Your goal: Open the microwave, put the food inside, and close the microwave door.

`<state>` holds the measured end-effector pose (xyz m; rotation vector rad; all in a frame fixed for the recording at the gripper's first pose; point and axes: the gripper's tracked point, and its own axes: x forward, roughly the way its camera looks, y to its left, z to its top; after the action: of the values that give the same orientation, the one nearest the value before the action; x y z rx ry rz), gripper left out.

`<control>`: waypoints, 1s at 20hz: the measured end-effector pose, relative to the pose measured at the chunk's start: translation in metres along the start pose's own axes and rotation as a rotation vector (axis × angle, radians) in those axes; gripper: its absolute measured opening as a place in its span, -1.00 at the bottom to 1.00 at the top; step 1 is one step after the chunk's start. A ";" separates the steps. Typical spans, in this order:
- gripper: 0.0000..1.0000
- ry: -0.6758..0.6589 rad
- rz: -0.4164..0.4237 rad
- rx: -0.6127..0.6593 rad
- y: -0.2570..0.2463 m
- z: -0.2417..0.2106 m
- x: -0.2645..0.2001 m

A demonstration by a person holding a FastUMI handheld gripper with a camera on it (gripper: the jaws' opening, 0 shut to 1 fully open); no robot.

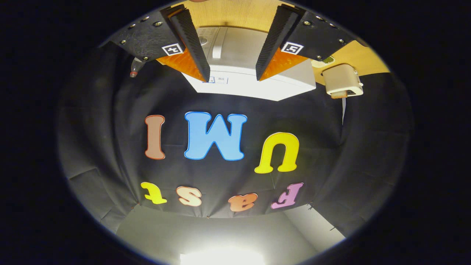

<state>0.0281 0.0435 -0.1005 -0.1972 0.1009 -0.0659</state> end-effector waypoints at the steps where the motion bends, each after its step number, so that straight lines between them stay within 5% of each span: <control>1: 0.63 0.023 0.008 0.004 0.003 -0.010 0.006; 20: 0.50 0.132 -0.073 0.103 -0.028 -0.142 0.093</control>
<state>0.1038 -0.0178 -0.2422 -0.0934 0.2212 -0.1565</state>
